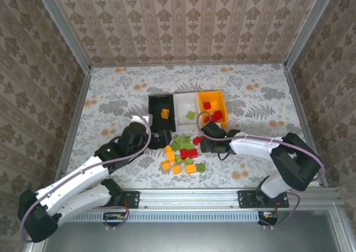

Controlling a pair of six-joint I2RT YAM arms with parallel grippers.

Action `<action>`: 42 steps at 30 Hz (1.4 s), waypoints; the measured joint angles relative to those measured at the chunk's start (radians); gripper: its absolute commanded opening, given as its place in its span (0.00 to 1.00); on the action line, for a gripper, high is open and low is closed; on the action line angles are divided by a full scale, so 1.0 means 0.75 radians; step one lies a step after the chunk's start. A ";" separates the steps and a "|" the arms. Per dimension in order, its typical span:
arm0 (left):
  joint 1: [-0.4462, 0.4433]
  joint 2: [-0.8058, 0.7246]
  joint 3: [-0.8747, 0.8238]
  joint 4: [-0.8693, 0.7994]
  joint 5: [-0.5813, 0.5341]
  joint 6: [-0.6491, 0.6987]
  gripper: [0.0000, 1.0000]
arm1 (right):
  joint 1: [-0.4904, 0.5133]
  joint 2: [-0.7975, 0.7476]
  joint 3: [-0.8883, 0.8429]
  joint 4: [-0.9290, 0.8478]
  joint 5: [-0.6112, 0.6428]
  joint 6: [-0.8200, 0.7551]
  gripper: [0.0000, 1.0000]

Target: Sort the legos into containers by color

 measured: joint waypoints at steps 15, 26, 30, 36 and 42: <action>0.035 -0.068 -0.119 -0.022 -0.060 -0.045 1.00 | 0.016 -0.337 -0.060 -0.070 -0.005 0.007 0.31; 0.049 -0.121 -0.197 -0.022 -0.059 -0.065 1.00 | -0.150 -0.225 0.352 -0.198 0.012 -0.035 0.32; 0.054 -0.150 -0.208 -0.022 -0.059 -0.070 1.00 | -0.244 0.025 0.500 -0.198 0.047 -0.040 0.35; 0.060 -0.167 -0.230 -0.022 -0.057 -0.079 1.00 | -0.311 0.264 0.653 -0.209 0.070 -0.043 0.53; 0.062 -0.146 -0.235 -0.020 -0.041 -0.078 0.99 | -0.318 0.296 0.731 -0.208 0.064 -0.054 0.77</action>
